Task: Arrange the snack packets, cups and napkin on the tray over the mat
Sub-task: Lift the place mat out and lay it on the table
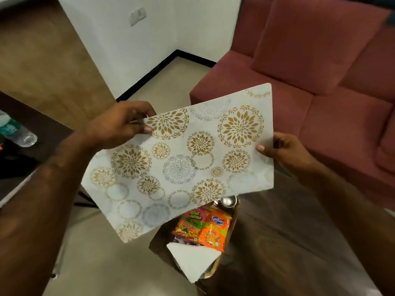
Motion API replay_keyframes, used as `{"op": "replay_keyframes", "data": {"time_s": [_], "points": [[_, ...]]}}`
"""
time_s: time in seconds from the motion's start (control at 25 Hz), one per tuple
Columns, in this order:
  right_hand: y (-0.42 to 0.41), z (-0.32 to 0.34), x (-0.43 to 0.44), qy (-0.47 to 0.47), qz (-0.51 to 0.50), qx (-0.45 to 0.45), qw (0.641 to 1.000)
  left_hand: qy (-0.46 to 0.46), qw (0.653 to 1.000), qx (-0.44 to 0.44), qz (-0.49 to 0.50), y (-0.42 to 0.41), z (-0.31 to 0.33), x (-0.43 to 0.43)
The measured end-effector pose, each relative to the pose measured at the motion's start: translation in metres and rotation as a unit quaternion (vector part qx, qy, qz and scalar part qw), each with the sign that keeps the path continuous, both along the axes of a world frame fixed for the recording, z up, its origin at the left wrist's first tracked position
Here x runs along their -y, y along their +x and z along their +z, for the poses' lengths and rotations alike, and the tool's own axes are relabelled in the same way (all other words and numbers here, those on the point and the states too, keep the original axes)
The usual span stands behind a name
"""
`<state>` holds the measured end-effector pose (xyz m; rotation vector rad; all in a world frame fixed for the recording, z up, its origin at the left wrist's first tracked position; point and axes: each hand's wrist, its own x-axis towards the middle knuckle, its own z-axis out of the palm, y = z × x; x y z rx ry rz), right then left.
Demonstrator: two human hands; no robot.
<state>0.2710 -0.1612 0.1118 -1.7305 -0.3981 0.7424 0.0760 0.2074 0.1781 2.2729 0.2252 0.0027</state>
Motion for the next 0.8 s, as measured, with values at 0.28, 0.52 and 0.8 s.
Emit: {"op": "replay_keyframes", "data": {"time_s": [0.28, 0.52, 0.8], "points": [[-0.023, 0.012, 0.154, -0.021, -0.155, 0.022, 0.987, 0.049, 0.989, -0.080, -0.110, 0.043, -0.007, 0.072], [-0.058, 0.003, 0.304, -0.031, -0.307, -0.016, 0.951, -0.097, 0.988, -0.105, -0.056, 0.068, -0.050, 0.140], [-0.109, -0.041, 0.451, -0.019, -0.456, -0.071, 0.887, -0.261, 0.940, -0.217, -0.044, 0.098, -0.111, 0.285]]}}
